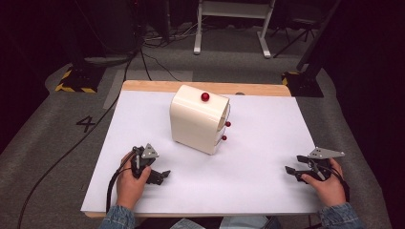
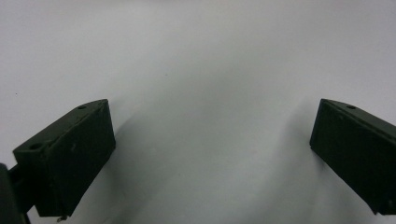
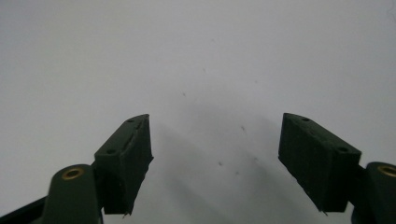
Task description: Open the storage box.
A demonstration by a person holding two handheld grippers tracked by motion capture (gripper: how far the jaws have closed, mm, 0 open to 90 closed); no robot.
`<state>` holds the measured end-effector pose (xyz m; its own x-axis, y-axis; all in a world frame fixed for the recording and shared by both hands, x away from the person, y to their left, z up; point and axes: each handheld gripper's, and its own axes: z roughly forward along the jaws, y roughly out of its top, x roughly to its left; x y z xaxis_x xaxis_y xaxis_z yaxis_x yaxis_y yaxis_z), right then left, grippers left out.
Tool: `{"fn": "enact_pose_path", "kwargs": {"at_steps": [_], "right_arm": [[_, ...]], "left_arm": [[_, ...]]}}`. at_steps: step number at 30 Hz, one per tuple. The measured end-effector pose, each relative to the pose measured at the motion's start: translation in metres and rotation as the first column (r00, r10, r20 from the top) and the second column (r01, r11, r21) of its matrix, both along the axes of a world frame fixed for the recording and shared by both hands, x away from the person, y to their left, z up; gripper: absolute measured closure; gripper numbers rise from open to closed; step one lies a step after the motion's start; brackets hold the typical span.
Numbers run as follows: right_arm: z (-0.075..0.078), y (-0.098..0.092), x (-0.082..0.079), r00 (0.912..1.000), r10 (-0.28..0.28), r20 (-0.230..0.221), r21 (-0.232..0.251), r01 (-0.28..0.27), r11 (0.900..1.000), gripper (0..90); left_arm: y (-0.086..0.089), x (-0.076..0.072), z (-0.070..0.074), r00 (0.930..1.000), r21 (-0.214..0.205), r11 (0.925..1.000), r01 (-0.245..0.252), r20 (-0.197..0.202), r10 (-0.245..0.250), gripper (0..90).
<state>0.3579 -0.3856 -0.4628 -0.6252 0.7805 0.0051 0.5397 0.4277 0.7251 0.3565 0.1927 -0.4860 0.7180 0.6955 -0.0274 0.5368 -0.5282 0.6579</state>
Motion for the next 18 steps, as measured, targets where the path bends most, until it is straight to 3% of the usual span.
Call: {"fn": "enact_pose_path", "kwargs": {"at_steps": [10,14,16,18], "right_arm": [[0.038,0.015,-0.005,0.9978,0.055,0.037,0.038,-0.057,0.9977,29.7],[0.055,0.025,-0.004,0.9930,0.098,0.066,0.060,-0.102,0.9929,28.5],[0.068,0.032,-0.003,0.9863,0.131,0.100,0.074,-0.139,0.9875,28.5],[0.071,0.035,-0.002,0.9852,0.139,0.101,0.082,-0.148,0.9856,28.6]], "left_arm": [[0.000,0.000,0.000,1.0000,0.000,1.0000,0.000,0.000,0.000,0.0],[0.000,0.000,0.000,1.0000,0.000,1.0000,0.000,0.000,0.000,0.0],[0.000,0.000,0.000,1.0000,0.000,1.0000,0.000,0.000,0.000,0.0],[0.000,0.000,0.000,1.0000,0.000,1.0000,0.000,0.000,0.000,0.0]]}}
